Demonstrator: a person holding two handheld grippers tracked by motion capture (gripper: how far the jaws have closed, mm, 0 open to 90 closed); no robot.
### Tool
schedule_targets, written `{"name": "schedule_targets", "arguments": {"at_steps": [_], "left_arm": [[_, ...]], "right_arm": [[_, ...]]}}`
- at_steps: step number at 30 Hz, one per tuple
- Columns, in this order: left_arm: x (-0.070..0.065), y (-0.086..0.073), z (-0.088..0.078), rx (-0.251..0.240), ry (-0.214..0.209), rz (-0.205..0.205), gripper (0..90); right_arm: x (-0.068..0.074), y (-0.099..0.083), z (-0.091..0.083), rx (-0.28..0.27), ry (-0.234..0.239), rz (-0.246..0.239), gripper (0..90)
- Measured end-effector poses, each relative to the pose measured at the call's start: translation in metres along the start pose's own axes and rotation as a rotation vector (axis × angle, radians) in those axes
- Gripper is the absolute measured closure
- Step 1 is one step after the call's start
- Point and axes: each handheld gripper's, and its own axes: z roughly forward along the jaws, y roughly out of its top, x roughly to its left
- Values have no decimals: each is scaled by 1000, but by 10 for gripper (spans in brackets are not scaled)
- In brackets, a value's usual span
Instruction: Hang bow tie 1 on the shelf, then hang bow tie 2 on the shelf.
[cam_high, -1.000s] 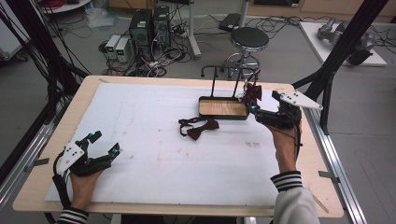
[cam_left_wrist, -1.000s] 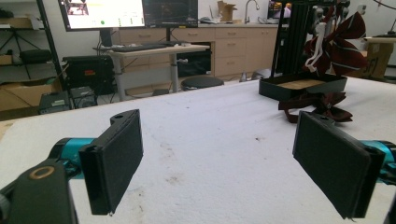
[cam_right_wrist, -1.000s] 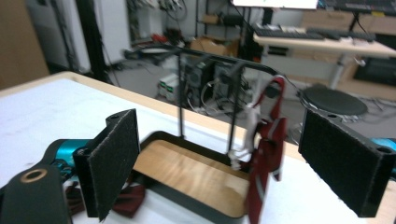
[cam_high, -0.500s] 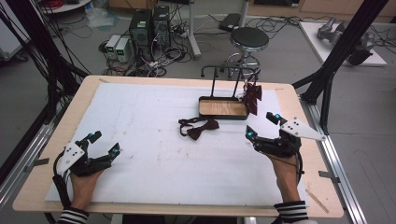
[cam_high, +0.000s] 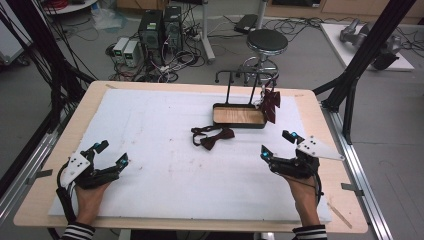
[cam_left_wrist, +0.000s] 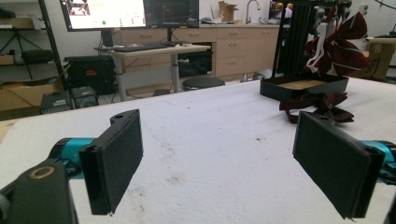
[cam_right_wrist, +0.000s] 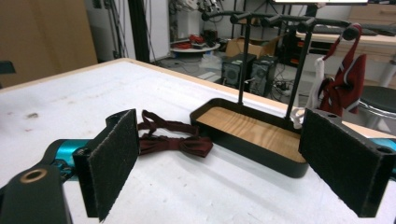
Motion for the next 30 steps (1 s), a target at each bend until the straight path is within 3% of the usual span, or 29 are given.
{"name": "schedule_targets", "arguments": {"at_steps": [30], "left_arm": [[1,0,0,0,-3,-10,164]], "right_arm": [[3,9,5,36,13,18,118]]}}
